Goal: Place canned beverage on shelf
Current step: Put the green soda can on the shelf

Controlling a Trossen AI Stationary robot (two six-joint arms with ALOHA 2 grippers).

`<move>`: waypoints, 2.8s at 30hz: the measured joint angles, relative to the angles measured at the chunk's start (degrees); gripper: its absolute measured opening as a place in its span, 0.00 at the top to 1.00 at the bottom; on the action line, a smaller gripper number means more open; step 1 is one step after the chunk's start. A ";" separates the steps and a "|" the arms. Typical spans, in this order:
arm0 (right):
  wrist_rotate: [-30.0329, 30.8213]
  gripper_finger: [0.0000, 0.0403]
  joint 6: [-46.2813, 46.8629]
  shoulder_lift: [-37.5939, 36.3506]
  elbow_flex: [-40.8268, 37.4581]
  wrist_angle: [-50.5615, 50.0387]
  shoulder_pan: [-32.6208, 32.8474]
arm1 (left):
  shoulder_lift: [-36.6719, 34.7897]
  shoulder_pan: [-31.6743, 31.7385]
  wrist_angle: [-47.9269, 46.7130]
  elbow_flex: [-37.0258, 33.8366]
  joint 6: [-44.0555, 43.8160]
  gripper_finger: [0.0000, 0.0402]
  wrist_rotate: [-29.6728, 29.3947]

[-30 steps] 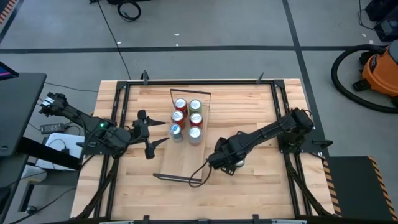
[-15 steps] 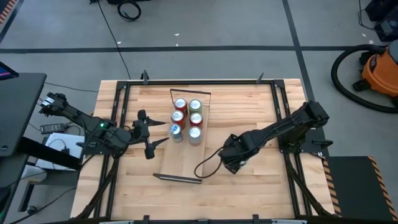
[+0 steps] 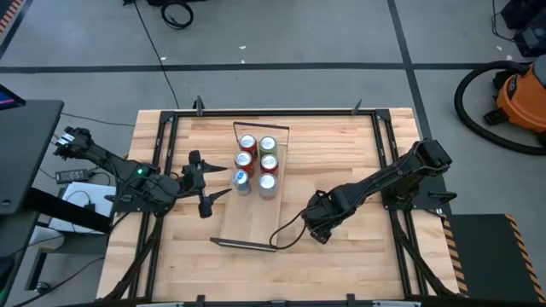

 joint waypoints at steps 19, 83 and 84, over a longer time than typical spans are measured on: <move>2.09 0.19 -10.84 0.94 9.88 -1.42 -2.42 | 0.00 0.00 1.02 0.00 0.00 0.23 -0.02; 9.93 0.09 -49.63 32.68 61.11 -17.84 -9.49 | -0.04 -4.24 -1.36 -0.02 -4.57 0.23 0.04; 9.96 0.09 -49.59 32.55 61.11 -17.84 -9.43 | -0.04 -4.22 -1.36 -0.02 -4.53 0.23 0.04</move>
